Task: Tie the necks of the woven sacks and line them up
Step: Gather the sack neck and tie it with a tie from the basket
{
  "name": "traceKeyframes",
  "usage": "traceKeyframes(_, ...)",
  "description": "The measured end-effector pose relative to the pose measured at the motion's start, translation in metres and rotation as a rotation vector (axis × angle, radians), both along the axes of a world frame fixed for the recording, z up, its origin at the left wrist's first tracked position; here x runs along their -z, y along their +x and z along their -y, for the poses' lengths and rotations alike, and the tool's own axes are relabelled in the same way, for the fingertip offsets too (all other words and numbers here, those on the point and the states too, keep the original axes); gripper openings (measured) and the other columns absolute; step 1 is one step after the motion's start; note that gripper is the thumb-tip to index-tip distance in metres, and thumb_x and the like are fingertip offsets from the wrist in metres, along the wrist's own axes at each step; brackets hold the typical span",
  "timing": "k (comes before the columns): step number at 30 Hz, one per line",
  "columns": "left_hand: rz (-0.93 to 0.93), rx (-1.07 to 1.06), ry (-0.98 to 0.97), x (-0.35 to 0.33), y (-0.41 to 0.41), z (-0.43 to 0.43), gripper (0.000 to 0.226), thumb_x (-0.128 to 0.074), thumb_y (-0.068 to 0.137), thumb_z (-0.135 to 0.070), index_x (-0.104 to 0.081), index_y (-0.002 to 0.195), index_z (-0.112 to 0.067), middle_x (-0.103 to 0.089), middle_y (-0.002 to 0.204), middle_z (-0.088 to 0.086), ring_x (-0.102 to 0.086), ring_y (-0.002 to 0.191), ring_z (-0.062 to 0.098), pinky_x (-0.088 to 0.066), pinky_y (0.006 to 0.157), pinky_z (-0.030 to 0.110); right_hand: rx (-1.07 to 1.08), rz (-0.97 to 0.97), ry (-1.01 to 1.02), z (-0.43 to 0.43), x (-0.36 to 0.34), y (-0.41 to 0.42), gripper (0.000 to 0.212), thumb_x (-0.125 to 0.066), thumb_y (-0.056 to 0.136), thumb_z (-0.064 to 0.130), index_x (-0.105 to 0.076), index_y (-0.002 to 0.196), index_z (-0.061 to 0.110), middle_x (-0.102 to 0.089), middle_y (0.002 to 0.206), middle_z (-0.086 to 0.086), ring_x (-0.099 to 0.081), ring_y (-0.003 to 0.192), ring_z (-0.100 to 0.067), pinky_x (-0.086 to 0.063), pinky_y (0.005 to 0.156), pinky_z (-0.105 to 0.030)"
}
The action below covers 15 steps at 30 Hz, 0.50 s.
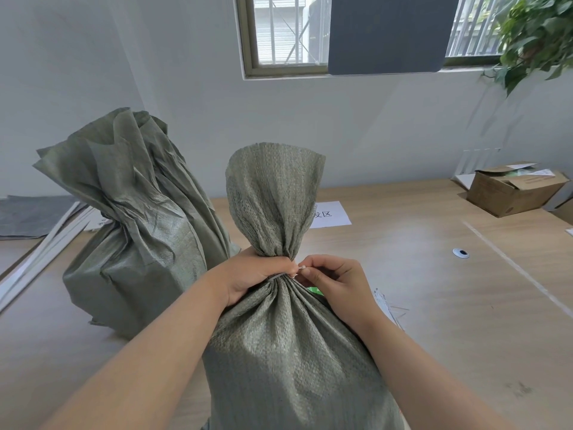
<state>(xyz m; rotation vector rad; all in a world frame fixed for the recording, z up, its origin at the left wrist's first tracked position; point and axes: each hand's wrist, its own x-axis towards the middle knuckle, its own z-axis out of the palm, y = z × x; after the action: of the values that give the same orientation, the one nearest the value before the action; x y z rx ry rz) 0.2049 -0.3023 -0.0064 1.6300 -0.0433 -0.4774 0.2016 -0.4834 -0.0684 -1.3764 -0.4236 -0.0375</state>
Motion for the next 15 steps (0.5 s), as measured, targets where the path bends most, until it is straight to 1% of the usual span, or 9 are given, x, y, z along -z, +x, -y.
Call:
traceKeyframes(2, 0.002, 0.002, -0.009, -0.0003, -0.0008, -0.0003, 0.018, -0.071, 0.069, -0.010, -0.070, 0.085, -0.004, -0.068, 0.084, 0.015, -0.067, 0.080, 0.024, -0.054, 0.083, 0.036, -0.003, -0.005, 0.001, -0.0004, 0.0000, 0.0008, 0.011, -0.063, 0.090, -0.008, -0.073, 0.088, -0.006, -0.071, 0.077, -0.008, -0.067, 0.073, -0.014, -0.055, 0.075, -0.023)
traceKeyframes(5, 0.002, 0.001, -0.017, 0.0001, -0.0003, -0.0010, 0.020, -0.071, 0.069, -0.011, -0.070, 0.087, -0.003, -0.069, 0.085, 0.015, -0.066, 0.081, 0.024, -0.054, 0.084, 0.037, -0.008, -0.004, -0.003, -0.0003, 0.0008, 0.0013, 0.009, -0.063, 0.091, -0.007, -0.072, 0.089, -0.009, -0.070, 0.078, -0.010, -0.066, 0.074, -0.015, -0.055, 0.076, -0.024)
traceKeyframes(9, 0.013, 0.002, 0.002, -0.0001, 0.0007, -0.0004, 0.024, -0.071, 0.068, -0.011, -0.069, 0.090, -0.002, -0.067, 0.087, 0.016, -0.065, 0.082, 0.025, -0.053, 0.085, 0.038, -0.009, -0.002, -0.008, -0.0004, 0.0017, 0.0014, 0.011, -0.063, 0.091, -0.007, -0.073, 0.087, -0.005, -0.071, 0.079, -0.011, -0.067, 0.075, -0.016, -0.056, 0.078, -0.026)
traceKeyframes(12, 0.019, 0.003, 0.006, -0.0003, 0.0008, 0.0011, 0.019, -0.070, 0.068, -0.010, -0.069, 0.085, -0.003, -0.066, 0.084, 0.015, -0.065, 0.078, 0.022, -0.053, 0.079, 0.034, -0.005, -0.004, -0.005, -0.0007, 0.0012, 0.0014, 0.011, -0.063, 0.091, -0.007, -0.074, 0.087, -0.004, -0.071, 0.078, -0.010, -0.067, 0.074, -0.016, -0.055, 0.077, -0.025)
traceKeyframes(15, 0.017, 0.004, 0.006, 0.0003, 0.0017, 0.0012, 0.017, -0.070, 0.068, -0.011, -0.069, 0.083, -0.005, -0.065, 0.083, 0.015, -0.064, 0.078, 0.023, -0.051, 0.081, 0.036, -0.007, -0.001, -0.011, -0.0006, 0.0010, 0.0017, 0.013, -0.063, 0.091, -0.007, -0.074, 0.085, -0.003, -0.071, 0.078, -0.010, -0.067, 0.075, -0.016, -0.055, 0.078, -0.025)
